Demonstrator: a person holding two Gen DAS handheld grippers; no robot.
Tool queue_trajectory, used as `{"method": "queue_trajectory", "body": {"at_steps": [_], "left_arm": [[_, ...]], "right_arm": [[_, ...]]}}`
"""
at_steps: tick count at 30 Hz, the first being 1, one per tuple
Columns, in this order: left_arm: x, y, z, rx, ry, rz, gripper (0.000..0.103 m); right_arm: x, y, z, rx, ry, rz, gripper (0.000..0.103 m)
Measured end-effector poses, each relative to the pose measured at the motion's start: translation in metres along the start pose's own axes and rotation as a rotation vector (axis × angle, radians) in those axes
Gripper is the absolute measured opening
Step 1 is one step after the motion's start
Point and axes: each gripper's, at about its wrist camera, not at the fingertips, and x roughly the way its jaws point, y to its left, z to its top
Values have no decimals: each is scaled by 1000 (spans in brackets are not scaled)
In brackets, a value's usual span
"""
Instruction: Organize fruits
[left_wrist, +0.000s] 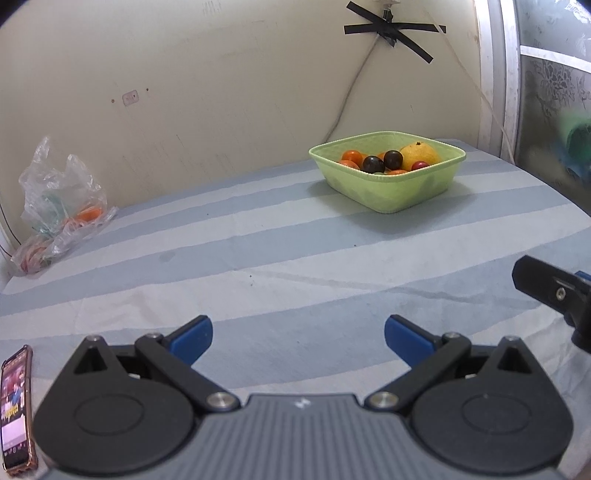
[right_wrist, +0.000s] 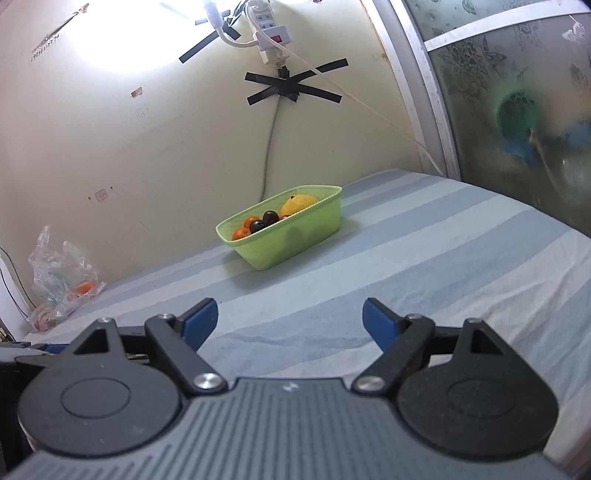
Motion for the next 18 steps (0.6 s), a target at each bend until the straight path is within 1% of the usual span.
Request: {"method": "queue_trajectory", "body": {"at_steps": [12,15,18], "left_arm": [[5,2,0,-5,23,-11,103],[3,2,-1,-4,3,-19,103],[0,4,0,-5,-22,-53,103]], "right_arm": [[1,0,-1,1,3,-4,88],[2,0,-2,0,1,-5,87],[1,0,-2,-11,-6,-10,88]]}}
